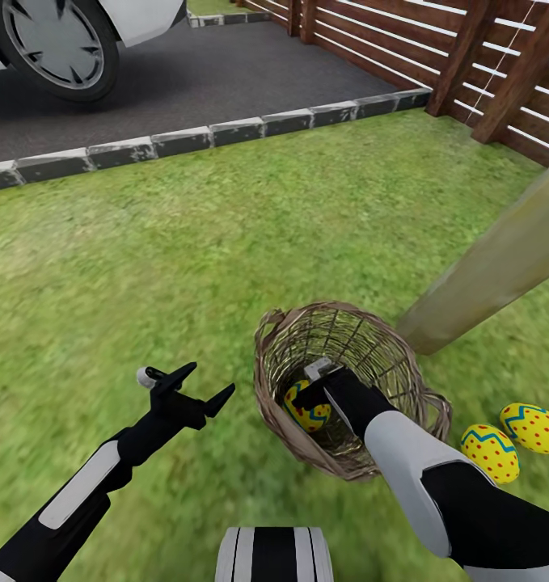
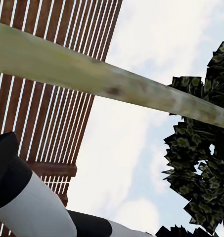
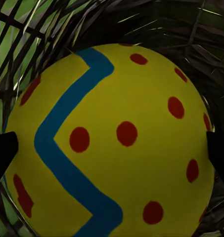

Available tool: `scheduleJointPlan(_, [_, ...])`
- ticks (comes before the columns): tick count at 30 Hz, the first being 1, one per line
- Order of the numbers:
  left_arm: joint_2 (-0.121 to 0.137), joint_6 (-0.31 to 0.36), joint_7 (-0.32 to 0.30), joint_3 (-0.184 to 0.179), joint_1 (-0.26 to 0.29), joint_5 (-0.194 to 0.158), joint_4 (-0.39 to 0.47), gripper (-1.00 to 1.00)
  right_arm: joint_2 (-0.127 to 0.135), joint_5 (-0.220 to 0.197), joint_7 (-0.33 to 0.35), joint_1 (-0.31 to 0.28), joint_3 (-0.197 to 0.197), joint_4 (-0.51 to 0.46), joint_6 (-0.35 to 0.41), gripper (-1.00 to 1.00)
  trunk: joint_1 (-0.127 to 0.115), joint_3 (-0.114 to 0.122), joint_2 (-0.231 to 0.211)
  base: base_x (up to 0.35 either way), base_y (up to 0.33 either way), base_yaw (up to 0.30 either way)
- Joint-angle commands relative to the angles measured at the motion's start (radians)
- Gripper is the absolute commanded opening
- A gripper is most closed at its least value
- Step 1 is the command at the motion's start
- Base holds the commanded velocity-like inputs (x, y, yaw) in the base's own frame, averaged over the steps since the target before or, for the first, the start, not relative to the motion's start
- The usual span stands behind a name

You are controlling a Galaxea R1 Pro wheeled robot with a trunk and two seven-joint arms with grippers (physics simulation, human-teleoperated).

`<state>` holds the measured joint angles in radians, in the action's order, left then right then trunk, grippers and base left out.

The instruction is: Take the three Easter eggs out of the wicker basket on the lawn in the garden, then place them on the lawn next to a single tree (choose any tree) so that all three eggs are next to the same tree and none are left in the basket.

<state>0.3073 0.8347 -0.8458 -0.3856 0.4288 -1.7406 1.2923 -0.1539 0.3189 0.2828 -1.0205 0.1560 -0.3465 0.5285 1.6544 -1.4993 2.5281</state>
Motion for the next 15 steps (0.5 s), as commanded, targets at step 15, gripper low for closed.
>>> scheduleJointPlan(15, [0.004,0.003,-0.041,-0.002,0.001,-0.004,0.008,1.0,0.003,0.02,0.004,0.0,0.004,0.046,0.006,-1.0,-0.007,0.057,-0.003,0.0,0.0,0.0])
